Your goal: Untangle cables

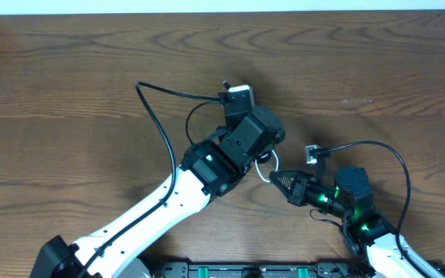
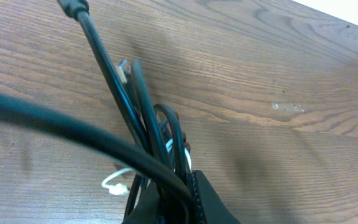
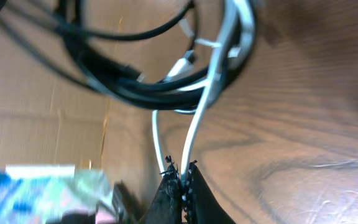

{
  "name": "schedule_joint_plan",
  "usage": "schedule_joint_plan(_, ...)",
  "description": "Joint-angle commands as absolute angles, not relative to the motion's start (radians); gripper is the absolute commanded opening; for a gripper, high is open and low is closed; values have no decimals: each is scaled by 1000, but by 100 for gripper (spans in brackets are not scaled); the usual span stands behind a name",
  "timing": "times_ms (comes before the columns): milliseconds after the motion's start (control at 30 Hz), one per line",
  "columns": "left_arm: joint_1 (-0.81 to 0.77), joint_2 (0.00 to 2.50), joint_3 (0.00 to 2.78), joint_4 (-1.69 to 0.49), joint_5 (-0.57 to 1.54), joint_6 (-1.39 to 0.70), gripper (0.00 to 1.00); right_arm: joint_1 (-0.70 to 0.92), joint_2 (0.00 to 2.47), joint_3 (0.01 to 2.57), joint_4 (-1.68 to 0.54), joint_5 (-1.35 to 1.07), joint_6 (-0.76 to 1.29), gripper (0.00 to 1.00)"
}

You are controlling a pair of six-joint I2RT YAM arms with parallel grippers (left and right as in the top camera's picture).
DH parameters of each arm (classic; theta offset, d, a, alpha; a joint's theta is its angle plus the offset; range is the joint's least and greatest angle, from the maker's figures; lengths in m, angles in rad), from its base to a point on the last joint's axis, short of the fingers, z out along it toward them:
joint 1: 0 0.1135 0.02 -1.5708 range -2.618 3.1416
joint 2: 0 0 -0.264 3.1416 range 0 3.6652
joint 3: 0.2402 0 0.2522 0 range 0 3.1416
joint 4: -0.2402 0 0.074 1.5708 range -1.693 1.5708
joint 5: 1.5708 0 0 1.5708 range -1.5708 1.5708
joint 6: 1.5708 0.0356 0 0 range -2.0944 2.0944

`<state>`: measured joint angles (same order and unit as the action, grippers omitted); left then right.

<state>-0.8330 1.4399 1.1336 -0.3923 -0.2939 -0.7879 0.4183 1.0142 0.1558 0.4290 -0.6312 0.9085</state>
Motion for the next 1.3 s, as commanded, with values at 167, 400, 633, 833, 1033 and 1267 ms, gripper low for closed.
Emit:
schedule_joint_plan(167,-830,1451,1135,-388,-319,-796,9,417,1015,154,437,-730,849,1)
schedule_joint_plan(400,-830,1452,1133,-426,-270,-799,9,413,1015,154,769,-883,787,1)
schedule_joint_plan(633,-830,1452,1133,-422,-282,-799,9,413,1015,154,534,-915,696,1)
schedule_joint_plan(833,-830,1452,1133,-346,-282,-814,9,413,1015,154,464,-1071,593,2)
schedule_joint_plan(1033,-826,1452,1134,-296,-303,-818,9,413,1015,154,294,-918,598,2)
schedule_joint_plan(1267,-825,1452,1133,-320,-289,-844,8,413,1015,154,191,-788,632,6)
